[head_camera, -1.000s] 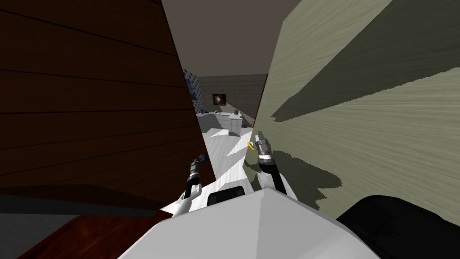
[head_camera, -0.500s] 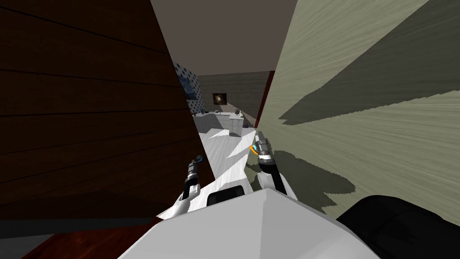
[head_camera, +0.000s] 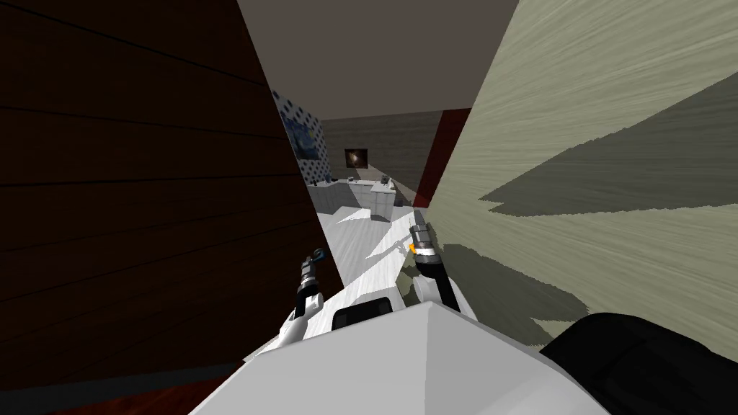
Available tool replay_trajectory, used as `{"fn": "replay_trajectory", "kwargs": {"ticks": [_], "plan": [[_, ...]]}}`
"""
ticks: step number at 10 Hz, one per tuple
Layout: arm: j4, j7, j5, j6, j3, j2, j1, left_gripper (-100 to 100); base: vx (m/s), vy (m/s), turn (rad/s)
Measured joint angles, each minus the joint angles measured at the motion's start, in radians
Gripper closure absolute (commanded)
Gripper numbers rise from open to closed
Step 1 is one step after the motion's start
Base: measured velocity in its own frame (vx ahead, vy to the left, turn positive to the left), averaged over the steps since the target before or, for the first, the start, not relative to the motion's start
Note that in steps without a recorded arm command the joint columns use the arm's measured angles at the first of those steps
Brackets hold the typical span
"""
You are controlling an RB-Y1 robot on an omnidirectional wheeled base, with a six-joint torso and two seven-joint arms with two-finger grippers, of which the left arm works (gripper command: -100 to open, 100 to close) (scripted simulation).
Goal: Push the door open
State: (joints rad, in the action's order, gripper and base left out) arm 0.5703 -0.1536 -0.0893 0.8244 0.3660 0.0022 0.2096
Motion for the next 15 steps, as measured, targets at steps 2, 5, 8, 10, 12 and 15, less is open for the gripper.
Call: {"fn": "replay_trajectory", "kwargs": {"ticks": [2, 5, 8, 10, 12, 15], "plan": [[0.019, -0.018, -0.010, -0.004, 0.021, -0.027, -0.008, 100, 0.137, -0.031, 0.061], [0.029, -0.027, -0.018, -0.012, 0.035, -0.012, -0.023, 100, 0.155, -0.001, 0.020], [-0.018, -0.034, -0.036, 0.016, 0.063, 0.018, 0.005, 100, 0.139, 0.003, 0.027], [0.023, -0.039, -0.035, -0.002, 0.064, 0.015, -0.003, 100, 0.063, 0.000, -0.002], [0.029, -0.050, -0.046, -0.010, 0.084, 0.006, -0.013, 100, 0.173, -0.031, 0.058], [0.022, -0.059, -0.062, 0.004, 0.112, 0.007, -0.010, 100, 0.146, -0.020, 0.046]]}}
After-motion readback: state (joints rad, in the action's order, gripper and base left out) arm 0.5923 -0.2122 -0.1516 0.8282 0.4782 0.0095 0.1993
